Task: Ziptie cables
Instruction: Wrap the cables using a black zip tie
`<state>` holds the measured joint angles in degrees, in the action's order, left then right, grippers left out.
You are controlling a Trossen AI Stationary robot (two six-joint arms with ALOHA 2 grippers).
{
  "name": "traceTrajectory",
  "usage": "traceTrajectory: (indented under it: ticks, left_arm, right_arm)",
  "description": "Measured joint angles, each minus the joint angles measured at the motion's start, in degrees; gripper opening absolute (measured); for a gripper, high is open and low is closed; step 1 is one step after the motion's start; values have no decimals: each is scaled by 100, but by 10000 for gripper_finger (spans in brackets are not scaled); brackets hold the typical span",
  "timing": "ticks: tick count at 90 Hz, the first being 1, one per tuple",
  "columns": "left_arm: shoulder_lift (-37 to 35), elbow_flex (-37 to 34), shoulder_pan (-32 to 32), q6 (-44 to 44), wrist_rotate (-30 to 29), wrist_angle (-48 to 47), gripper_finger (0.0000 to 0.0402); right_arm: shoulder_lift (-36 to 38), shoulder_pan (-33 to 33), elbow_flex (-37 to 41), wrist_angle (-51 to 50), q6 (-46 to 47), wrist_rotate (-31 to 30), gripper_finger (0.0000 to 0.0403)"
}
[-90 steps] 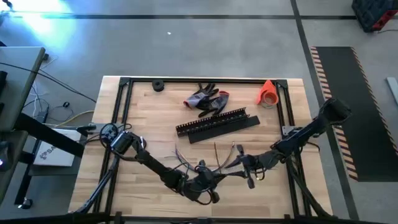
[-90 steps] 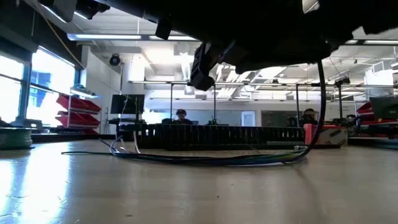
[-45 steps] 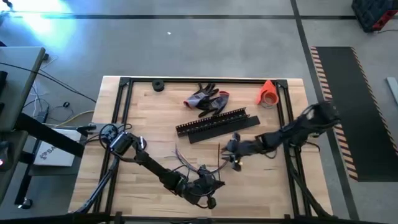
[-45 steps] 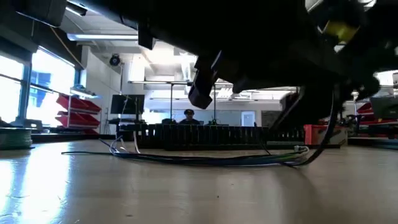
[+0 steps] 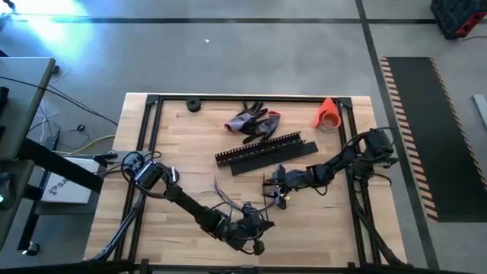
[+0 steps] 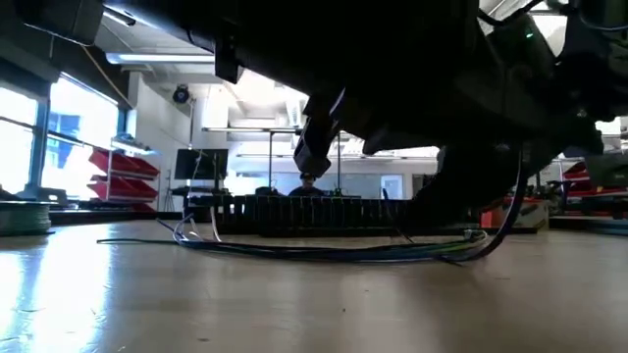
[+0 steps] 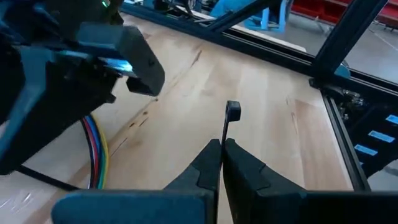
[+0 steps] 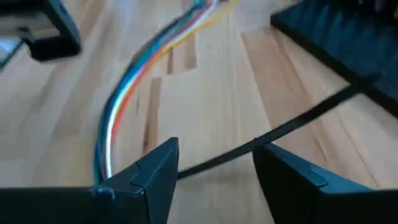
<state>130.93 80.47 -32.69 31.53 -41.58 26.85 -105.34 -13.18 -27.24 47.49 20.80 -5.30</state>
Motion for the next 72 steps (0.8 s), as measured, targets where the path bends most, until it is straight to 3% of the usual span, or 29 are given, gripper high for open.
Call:
traceTrajectory:
  ticks: [12, 36, 72]
  left_arm:
    - [0, 0, -2, 54, -2, -7, 0]
    - [0, 0, -2, 410, 94, -2, 0]
    - [-201, -14, 13, 511, 17, -3, 0]
  right_arm:
    - [0, 5, 4, 36, -20, -4, 145]
    - [107, -303, 2, 75, -495, -225, 11]
    - [564, -1411, -4, -523, -2108, -2298, 0]
